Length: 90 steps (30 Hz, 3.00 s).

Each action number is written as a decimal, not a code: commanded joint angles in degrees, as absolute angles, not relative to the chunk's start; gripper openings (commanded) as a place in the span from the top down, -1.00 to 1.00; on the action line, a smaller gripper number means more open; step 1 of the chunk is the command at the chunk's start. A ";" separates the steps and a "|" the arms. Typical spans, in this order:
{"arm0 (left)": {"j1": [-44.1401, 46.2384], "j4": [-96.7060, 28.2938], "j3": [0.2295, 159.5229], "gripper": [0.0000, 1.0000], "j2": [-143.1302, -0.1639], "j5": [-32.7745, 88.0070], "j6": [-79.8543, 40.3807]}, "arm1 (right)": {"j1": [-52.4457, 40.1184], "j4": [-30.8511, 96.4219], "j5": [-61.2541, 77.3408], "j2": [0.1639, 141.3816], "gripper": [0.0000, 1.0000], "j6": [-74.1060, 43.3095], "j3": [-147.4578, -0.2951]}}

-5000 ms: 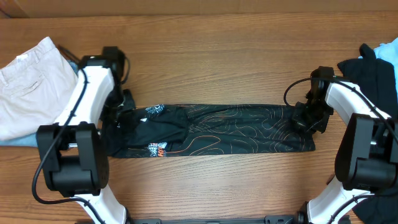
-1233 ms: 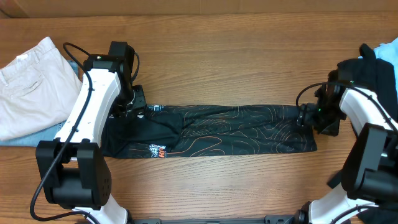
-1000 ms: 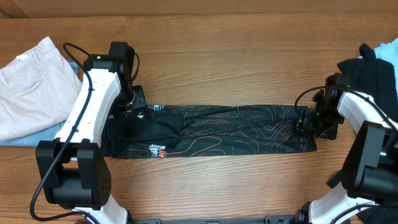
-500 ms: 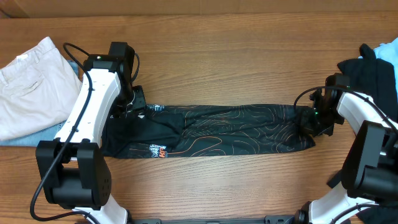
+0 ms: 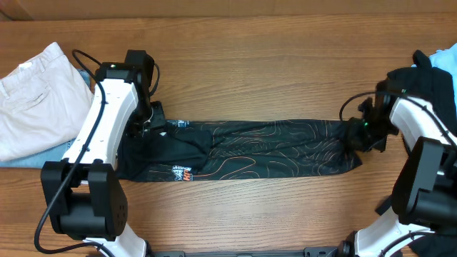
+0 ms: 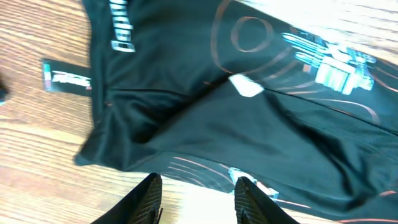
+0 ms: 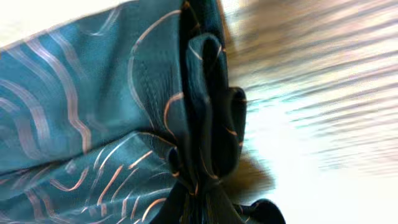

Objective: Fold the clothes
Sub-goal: 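Grasp the strip's right end with the right gripper, then lift the right end and fold it leftward over the strip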

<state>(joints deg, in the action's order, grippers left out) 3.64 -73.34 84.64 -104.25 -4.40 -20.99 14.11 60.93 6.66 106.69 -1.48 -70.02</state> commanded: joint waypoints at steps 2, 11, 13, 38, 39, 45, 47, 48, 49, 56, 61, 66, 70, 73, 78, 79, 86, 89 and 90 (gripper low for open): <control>2.15 -73.60 85.56 0.17 -103.39 -6.50 -20.58 | 11.68 65.49 4.58 106.63 0.92 -3.25 -78.87; 2.15 -73.71 85.56 0.16 -103.39 -6.50 -20.58 | -0.36 68.79 4.58 106.63 0.92 -6.76 -81.38; 2.15 -73.71 85.56 0.16 -103.39 -6.37 -20.58 | -3.55 68.82 4.60 106.63 0.92 -8.25 -81.38; 2.17 -74.56 85.56 0.17 -103.39 -6.35 -20.60 | -26.96 60.84 7.64 106.65 0.92 -18.28 -81.38; 2.15 -74.56 85.56 0.16 -103.39 -6.33 -20.60 | -27.07 60.86 7.86 106.65 0.92 -18.28 -81.38; 2.15 -74.54 85.56 0.16 -103.39 -6.33 -20.60 | -28.47 60.84 9.10 106.65 0.92 -18.00 -81.38; 2.15 -74.56 85.56 0.16 -103.39 -6.31 -20.60 | -28.95 60.84 9.10 106.65 0.91 -17.78 -81.38; 2.17 -74.59 85.56 0.16 -103.39 -6.28 -20.60 | -29.17 60.84 9.13 106.65 0.91 -17.63 -81.38; 2.15 -74.59 85.56 0.17 -103.39 -6.15 -20.60 | -29.28 60.84 9.13 106.65 0.90 -17.61 -81.38; 2.15 -74.67 85.56 0.17 -103.39 -5.93 -20.60 | -29.71 61.12 10.46 106.65 0.90 -17.08 -81.38; 2.15 -74.74 85.56 0.17 -103.39 -5.91 -20.62 | -29.93 61.12 11.68 106.65 0.90 -16.05 -81.38; 2.15 -74.72 85.56 0.17 -103.39 -5.93 -20.60 | -29.95 61.08 14.02 106.65 0.90 -13.23 -81.38; 2.15 -74.72 85.56 0.17 -103.39 -5.93 -20.60 | -29.95 60.95 14.06 106.65 0.89 -13.26 -81.38; 2.15 -74.72 85.56 0.17 -103.39 -5.93 -20.60 | -29.95 60.90 14.44 106.65 0.68 -12.78 -81.38; 2.15 -74.72 85.56 0.17 -103.39 -5.93 -20.60 | -29.95 59.18 23.92 106.65 0.31 -5.23 -81.38; 2.15 -74.72 85.56 0.16 -103.39 -5.93 -20.60 | -29.93 58.70 26.13 106.65 0.29 -3.57 -81.38; 2.15 -74.74 85.56 0.17 -103.39 -5.93 -20.60 | -29.58 58.67 21.85 106.65 0.24 -3.46 -81.38; 2.15 -74.74 85.56 0.16 -103.39 -5.93 -20.60 | -28.80 59.27 15.22 106.65 0.24 -7.03 -81.38; 2.15 -74.74 85.56 0.16 -103.39 -5.93 -20.60 | -28.58 59.79 13.02 106.65 0.24 -8.03 -81.38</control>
<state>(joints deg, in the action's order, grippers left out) 2.20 -74.61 84.64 -104.25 -5.80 -20.99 -29.54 59.11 20.49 106.69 -5.28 -80.16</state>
